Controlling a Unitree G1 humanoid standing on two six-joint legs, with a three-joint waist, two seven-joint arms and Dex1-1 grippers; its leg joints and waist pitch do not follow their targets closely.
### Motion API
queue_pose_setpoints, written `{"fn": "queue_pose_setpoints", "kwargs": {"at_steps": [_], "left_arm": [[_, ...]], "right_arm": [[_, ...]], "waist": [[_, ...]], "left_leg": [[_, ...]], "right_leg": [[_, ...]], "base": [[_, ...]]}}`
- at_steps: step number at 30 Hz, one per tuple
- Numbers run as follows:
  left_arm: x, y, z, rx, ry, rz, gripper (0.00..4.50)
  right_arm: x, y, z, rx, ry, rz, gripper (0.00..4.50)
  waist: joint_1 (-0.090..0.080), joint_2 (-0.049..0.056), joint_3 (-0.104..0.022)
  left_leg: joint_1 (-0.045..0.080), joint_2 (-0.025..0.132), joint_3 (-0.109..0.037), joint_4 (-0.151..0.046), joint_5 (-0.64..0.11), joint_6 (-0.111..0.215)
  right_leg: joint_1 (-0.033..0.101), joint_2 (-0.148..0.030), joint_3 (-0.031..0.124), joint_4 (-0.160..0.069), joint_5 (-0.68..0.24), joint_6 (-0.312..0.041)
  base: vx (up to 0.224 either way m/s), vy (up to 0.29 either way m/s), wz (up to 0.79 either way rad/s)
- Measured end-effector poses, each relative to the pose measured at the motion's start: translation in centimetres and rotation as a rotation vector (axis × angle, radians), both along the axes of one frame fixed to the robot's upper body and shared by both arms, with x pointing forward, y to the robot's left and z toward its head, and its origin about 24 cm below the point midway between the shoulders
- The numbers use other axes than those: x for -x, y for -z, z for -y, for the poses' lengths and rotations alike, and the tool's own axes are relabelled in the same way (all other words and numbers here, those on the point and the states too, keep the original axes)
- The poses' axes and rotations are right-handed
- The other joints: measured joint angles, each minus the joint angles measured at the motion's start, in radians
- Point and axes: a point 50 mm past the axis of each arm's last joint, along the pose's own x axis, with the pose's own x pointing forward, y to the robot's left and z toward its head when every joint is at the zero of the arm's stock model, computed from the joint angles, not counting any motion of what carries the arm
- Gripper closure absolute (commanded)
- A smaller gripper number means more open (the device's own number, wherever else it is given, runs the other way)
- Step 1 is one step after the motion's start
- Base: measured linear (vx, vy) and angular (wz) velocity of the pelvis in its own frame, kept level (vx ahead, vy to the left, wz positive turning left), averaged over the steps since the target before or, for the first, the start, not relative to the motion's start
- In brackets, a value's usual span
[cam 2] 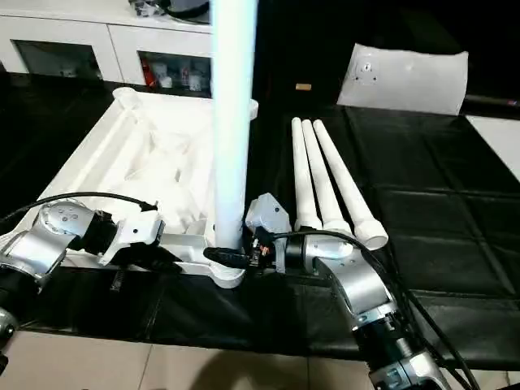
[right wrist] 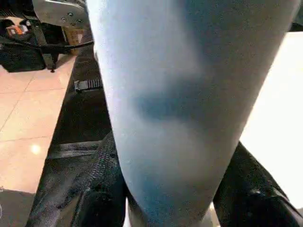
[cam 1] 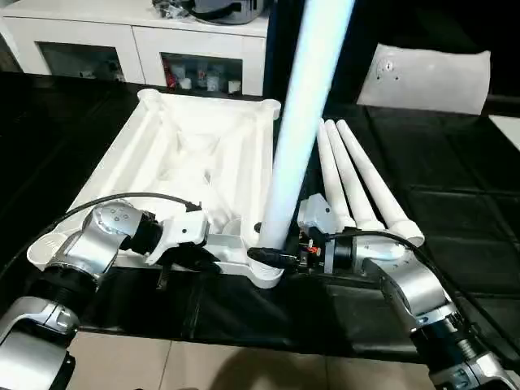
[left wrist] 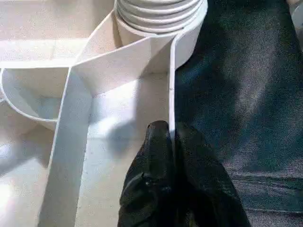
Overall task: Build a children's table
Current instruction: Insert table leg to table base, then rotate leg to tighten
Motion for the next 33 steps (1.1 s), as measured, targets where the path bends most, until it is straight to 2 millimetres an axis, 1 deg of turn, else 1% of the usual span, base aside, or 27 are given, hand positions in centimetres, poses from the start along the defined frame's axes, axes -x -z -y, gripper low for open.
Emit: {"fn": "queue_pose_setpoints", "kwargs": {"at_steps": [5,7,8,12,13,14,15,17,18,21,23,24,26,33], "left_arm": [[0.0,0.0,-0.2,-0.004,-0.004,0.001,4.5],[0.3,0.0,-0.7,0.002,-0.024,-0.006,4.5],[0.5,0.0,-1.1,0.009,-0.046,-0.006,4.5],[1.3,-0.1,-2.0,0.016,-0.134,0.015,4.5],[1.5,-0.1,-2.1,0.017,-0.162,0.025,4.5],[1.8,-0.1,-2.3,0.026,-0.209,0.039,4.5],[2.0,-0.1,-2.3,0.031,-0.235,0.043,4.5],[3.1,-0.1,-2.2,0.062,-0.342,0.059,4.5],[3.2,-0.2,-2.0,0.073,-0.362,0.061,4.5],[4.1,0.0,-1.3,0.12,-0.479,0.051,4.5],[4.2,-0.2,-1.1,0.125,-0.536,0.054,4.5],[4.4,-0.2,-0.7,0.133,-0.555,0.053,4.5],[4.5,-0.3,-0.2,0.141,-0.594,0.054,4.5],[4.6,-0.3,1.3,0.141,-0.673,0.049,4.5]], "right_arm": [[-0.1,0.1,-0.2,-0.008,-0.001,0.005,2.61],[-0.1,0.2,-0.7,-0.021,0.002,0.01,2.61],[-0.1,0.3,-1.1,-0.037,0.015,0.009,2.61],[-0.3,0.4,-2.4,-0.085,0.084,0.033,2.61],[-0.4,0.4,-2.6,-0.092,0.107,0.035,2.61],[-0.6,0.5,-2.8,-0.1,0.145,0.034,2.61],[-0.8,0.6,-2.9,-0.105,0.169,0.033,2.61],[-1.3,0.5,-3.3,-0.12,0.231,0.032,2.61],[-1.5,0.4,-3.3,-0.125,0.254,0.033,2.61],[-2.3,0.2,-3.7,-0.129,0.318,0.032,2.61],[-2.7,0.1,-4.1,-0.134,0.35,0.031,2.61],[-2.9,-0.1,-4.2,-0.14,0.361,0.03,2.61],[-3.3,-0.3,-4.4,-0.151,0.382,0.027,2.61],[-3.9,-0.4,-4.6,-0.15,0.434,0.015,2.61]], "waist": [[-0.003,-0.001,0.001],[-0.008,0.0,0.001],[-0.016,0.0,0.002],[-0.036,0.003,0.005],[-0.04,0.002,0.006],[-0.049,0.001,0.006],[-0.054,0.001,0.007],[-0.068,-0.003,0.007],[-0.071,-0.004,0.009],[-0.074,-0.008,0.011],[-0.07,-0.011,0.014],[-0.07,-0.013,0.014],[-0.069,-0.015,0.015],[-0.068,-0.016,0.015]], "left_leg": [[0.0,0.001,0.001,0.0,0.0,0.0],[0.001,0.001,0.001,0.0,0.0,0.0],[0.001,0.001,0.0,-0.001,0.0,0.0],[0.0,0.003,0.0,-0.002,0.0,0.0],[-0.001,0.003,0.0,-0.002,0.0,0.0],[-0.001,0.003,0.0,-0.002,0.0,0.0],[-0.002,0.003,0.0,-0.002,0.0,0.0],[-0.003,0.003,0.003,-0.001,0.0,0.0],[-0.004,0.003,0.003,-0.001,0.0,0.0],[-0.006,0.004,0.004,-0.003,-0.001,0.0],[-0.006,0.005,0.004,-0.003,-0.001,0.0],[-0.007,0.005,0.005,-0.004,-0.001,-0.001],[-0.009,0.007,0.006,-0.004,-0.001,-0.001],[-0.009,0.009,0.01,-0.004,-0.003,-0.004]], "right_leg": [[0.0,0.0,0.0,0.0,0.0,0.0],[0.0,0.0,0.0,0.0,0.0,0.0],[-0.001,0.0,0.0,0.0,0.0,0.0],[-0.006,0.001,0.001,0.001,0.0,0.0],[-0.007,0.001,0.001,0.001,0.0,0.0],[-0.009,0.001,0.001,0.001,0.0,0.0],[-0.011,0.001,0.001,0.001,0.0,0.0],[-0.015,-0.001,0.002,0.001,0.0,0.0],[-0.016,-0.001,0.002,0.0,0.0,0.0],[-0.018,0.0,0.002,0.001,0.001,-0.002],[-0.018,0.001,0.001,0.001,0.002,-0.003],[-0.018,0.001,0.001,0.0,0.002,-0.003],[-0.02,0.003,0.001,0.0,0.002,-0.004],[-0.02,0.005,0.001,-0.001,0.005,-0.009]], "base": [[0.0,0.0,0.0],[0.0,0.0,0.0],[0.0,0.0,0.0],[0.0,0.0,0.0],[0.0,0.0,0.0],[0.0,0.0,0.0],[0.0,0.0,0.0],[0.0,0.0,0.0],[0.0,0.0,0.0],[0.0,0.0,0.0],[0.0,0.0,0.0],[0.0,0.0,0.0],[0.0,0.0,0.0],[0.0,0.0,0.0]]}}
